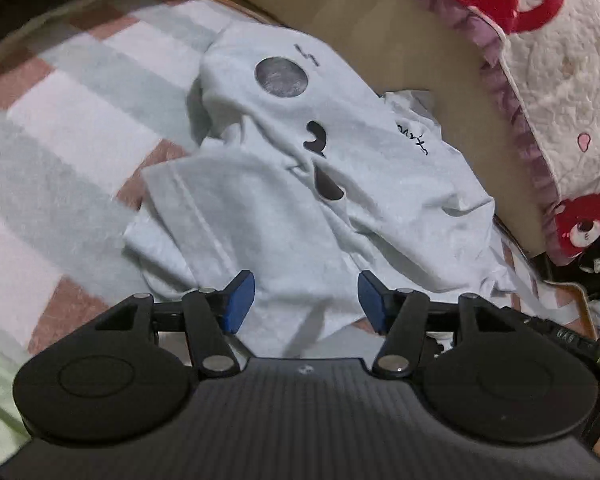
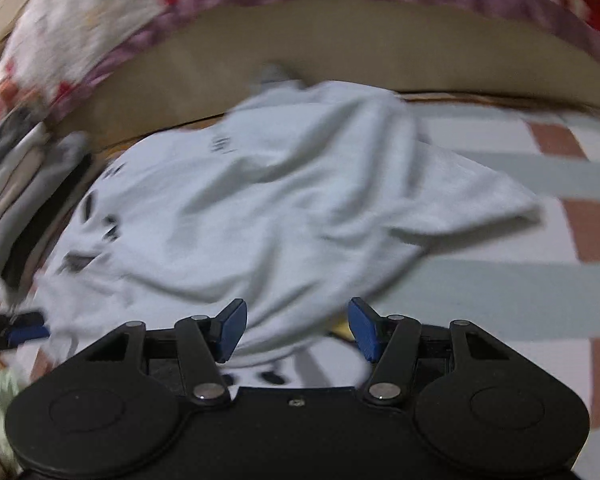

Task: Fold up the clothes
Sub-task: 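Lay the sweatshirt flat on the rug and open both grippers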

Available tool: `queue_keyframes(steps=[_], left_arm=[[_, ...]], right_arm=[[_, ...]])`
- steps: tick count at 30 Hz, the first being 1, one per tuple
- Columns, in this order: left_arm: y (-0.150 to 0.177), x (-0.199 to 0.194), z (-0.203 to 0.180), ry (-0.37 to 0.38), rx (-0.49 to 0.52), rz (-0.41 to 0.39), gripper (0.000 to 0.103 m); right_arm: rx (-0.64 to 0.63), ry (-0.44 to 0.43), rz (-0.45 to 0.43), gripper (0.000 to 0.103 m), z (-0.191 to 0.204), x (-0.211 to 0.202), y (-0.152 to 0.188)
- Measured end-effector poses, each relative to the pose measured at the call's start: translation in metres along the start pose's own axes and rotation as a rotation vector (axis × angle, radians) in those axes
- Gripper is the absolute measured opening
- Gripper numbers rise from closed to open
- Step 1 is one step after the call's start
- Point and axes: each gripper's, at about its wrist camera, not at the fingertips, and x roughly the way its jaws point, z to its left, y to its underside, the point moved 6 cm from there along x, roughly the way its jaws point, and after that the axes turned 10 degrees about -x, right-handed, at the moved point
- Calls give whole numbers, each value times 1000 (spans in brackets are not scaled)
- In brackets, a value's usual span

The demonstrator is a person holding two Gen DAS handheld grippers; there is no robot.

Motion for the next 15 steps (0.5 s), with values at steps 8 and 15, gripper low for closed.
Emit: queue_keyframes(steps=[8,15], left_arm=[[-5,12,26,-167,-84,-68,62],[1,13,1,-147,86,-38,3]], right_arm=[[260,8,-24,63,-94,6,-15],[377,-128,2,63,-122,31,-32]])
